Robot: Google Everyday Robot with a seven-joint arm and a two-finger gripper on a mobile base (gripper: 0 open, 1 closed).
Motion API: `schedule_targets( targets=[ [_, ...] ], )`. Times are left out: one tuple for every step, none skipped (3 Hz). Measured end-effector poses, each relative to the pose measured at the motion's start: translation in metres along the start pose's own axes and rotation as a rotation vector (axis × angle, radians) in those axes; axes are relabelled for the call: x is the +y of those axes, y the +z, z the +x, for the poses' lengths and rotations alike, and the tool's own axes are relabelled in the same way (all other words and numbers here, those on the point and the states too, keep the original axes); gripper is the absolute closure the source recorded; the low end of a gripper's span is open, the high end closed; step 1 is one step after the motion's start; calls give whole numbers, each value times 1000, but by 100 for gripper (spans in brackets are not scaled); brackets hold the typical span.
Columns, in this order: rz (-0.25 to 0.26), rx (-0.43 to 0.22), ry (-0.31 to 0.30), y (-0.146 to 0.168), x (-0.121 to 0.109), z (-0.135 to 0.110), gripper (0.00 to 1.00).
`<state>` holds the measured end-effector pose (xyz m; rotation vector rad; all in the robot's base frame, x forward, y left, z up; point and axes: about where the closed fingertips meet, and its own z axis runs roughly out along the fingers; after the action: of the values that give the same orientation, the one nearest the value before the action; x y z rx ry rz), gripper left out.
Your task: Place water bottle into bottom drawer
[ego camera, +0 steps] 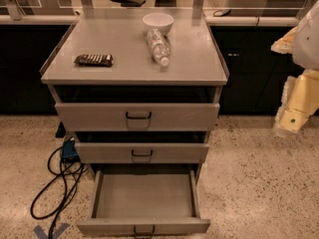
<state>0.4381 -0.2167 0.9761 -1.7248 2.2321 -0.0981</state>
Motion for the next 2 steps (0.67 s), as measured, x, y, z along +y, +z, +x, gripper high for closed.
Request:
schedule_targets(
  targets=[
    [0, 0, 0, 0, 0, 0, 0],
    [-3, 9, -15, 9, -4, -6, 0]
  ],
)
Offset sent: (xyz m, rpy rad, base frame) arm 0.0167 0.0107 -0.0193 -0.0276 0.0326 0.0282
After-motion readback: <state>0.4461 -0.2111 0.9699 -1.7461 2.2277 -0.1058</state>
